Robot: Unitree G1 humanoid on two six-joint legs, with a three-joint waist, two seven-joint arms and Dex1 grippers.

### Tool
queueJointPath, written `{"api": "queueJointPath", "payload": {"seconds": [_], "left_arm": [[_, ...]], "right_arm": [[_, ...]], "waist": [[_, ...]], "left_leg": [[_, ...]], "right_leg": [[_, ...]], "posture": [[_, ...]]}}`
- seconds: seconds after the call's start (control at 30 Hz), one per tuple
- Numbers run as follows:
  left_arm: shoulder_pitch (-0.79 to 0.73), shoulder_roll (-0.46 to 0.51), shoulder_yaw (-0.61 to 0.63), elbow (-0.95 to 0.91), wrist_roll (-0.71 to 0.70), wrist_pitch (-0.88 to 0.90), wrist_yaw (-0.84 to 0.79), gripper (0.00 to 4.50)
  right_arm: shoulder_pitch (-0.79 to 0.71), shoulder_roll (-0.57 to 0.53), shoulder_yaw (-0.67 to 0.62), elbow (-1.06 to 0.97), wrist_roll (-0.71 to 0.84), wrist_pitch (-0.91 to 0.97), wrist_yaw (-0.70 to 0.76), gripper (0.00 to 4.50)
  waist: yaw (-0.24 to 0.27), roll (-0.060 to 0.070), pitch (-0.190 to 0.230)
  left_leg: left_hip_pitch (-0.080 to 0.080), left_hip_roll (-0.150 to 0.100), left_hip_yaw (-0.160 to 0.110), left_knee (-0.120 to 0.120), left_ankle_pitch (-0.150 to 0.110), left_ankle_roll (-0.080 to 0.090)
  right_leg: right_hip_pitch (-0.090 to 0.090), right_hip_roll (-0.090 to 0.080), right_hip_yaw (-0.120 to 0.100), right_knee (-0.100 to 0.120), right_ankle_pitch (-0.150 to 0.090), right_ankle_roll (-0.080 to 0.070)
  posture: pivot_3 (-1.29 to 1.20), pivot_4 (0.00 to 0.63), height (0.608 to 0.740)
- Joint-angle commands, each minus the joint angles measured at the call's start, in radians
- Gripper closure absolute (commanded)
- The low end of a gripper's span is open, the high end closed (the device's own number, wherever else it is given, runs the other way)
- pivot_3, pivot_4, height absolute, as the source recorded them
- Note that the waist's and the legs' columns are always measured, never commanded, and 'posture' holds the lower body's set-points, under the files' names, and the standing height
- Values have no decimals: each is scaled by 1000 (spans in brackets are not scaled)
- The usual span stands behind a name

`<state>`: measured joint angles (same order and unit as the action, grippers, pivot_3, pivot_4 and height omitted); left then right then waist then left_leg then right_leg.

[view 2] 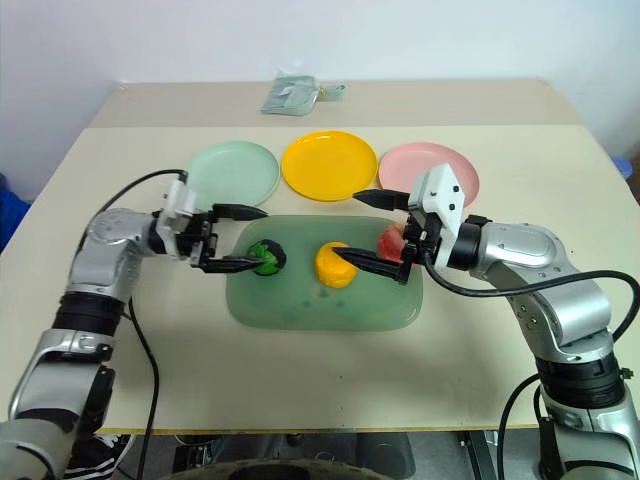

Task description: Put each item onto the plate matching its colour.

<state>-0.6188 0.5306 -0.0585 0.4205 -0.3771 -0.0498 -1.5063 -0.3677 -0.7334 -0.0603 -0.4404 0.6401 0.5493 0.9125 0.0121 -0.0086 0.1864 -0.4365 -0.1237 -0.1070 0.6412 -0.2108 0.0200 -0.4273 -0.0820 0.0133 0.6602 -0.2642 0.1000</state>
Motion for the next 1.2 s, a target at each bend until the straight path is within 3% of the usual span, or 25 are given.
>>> {"api": "queueJointPath", "payload": {"seconds": [0.03,0.37,0.47,0.53,0.77,0.83,1.03,1.2], "left_arm": [[-22,-15,-17,67,58,-118,-6,0],[-76,-70,-46,347,179,-353,35,0],[-84,-93,-33,372,165,-359,30,882],[-86,-95,-28,382,175,-383,49,1818],[-91,-98,12,360,136,-376,101,1818],[-116,-104,60,353,106,-335,174,1818],[-261,-116,195,432,138,-301,606,1818],[-343,-114,191,555,233,-284,860,1818]], "right_arm": [[-16,1,-10,-8,-5,-23,5,27],[-39,4,-6,-30,2,12,-36,27],[-50,3,-5,-24,3,15,-36,0],[-58,2,-4,-16,1,15,-34,0],[-57,6,-3,-1,-8,3,-26,0],[-53,11,-3,-2,-11,-4,-27,0],[-127,93,23,95,-110,-62,-123,0],[-183,177,73,164,-203,-89,-205,0]], "waist": [[0,0,0],[2,0,0],[1,0,0],[0,0,0],[-1,0,0],[0,0,0],[0,-2,1],[-2,-2,0]], "left_leg": [[0,0,0,0,0,0],[0,0,0,1,0,0],[0,0,0,1,0,1],[0,0,0,1,0,1],[0,0,0,1,0,1],[0,0,0,1,0,1],[-1,0,-1,5,0,1],[-1,-1,0,4,1,-2]], "right_leg": [[0,0,0,0,0,0],[0,0,0,0,0,0],[0,0,0,0,0,0],[0,0,0,0,0,0],[0,0,0,1,0,0],[0,0,0,1,0,0],[0,1,-1,2,1,2],[-1,1,0,3,1,3]], "posture": [[0,150,740],[0,150,740],[0,150,740],[0,150,740],[0,150,740],[0,150,740],[0,150,740],[0,150,740]]}}
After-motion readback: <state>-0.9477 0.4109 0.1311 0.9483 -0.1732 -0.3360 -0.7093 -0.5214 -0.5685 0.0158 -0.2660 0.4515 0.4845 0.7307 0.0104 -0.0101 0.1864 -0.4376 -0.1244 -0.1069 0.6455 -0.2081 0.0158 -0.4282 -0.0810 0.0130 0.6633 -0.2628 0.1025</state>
